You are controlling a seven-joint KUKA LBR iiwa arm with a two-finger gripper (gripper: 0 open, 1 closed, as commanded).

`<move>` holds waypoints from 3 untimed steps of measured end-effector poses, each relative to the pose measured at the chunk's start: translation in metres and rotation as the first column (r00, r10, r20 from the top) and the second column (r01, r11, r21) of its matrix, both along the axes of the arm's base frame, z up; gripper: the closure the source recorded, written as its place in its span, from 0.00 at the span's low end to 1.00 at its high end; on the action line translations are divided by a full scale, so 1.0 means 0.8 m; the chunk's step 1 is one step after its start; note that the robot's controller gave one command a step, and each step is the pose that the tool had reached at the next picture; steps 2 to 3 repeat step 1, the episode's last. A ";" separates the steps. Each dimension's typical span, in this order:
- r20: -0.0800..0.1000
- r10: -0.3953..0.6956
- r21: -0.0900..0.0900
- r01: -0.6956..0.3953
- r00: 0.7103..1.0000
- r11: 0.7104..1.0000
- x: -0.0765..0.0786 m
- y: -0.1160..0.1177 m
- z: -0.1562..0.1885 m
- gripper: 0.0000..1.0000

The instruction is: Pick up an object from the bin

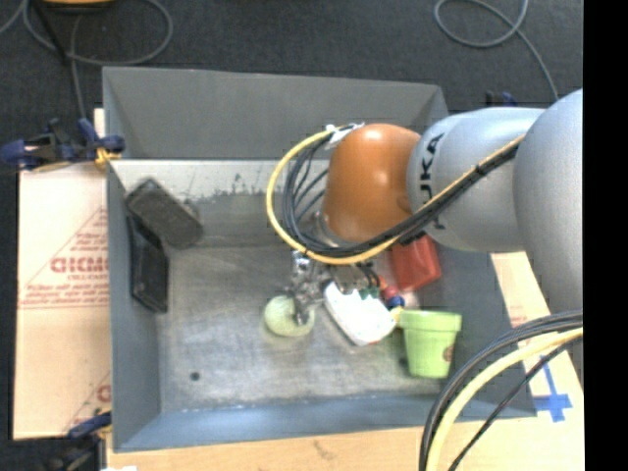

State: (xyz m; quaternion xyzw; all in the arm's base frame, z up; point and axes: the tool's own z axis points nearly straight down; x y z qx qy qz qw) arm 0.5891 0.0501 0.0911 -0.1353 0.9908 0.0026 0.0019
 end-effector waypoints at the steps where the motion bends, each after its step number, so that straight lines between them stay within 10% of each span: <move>1: 0.001 0.035 -0.005 -0.035 0.999 0.999 0.008 0.011 0.145 1.00; 3: 0.001 0.035 -0.005 -0.035 0.999 0.999 0.008 0.011 0.145 1.00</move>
Offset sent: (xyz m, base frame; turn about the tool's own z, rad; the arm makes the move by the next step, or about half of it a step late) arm 0.0000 0.0000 0.0000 0.0000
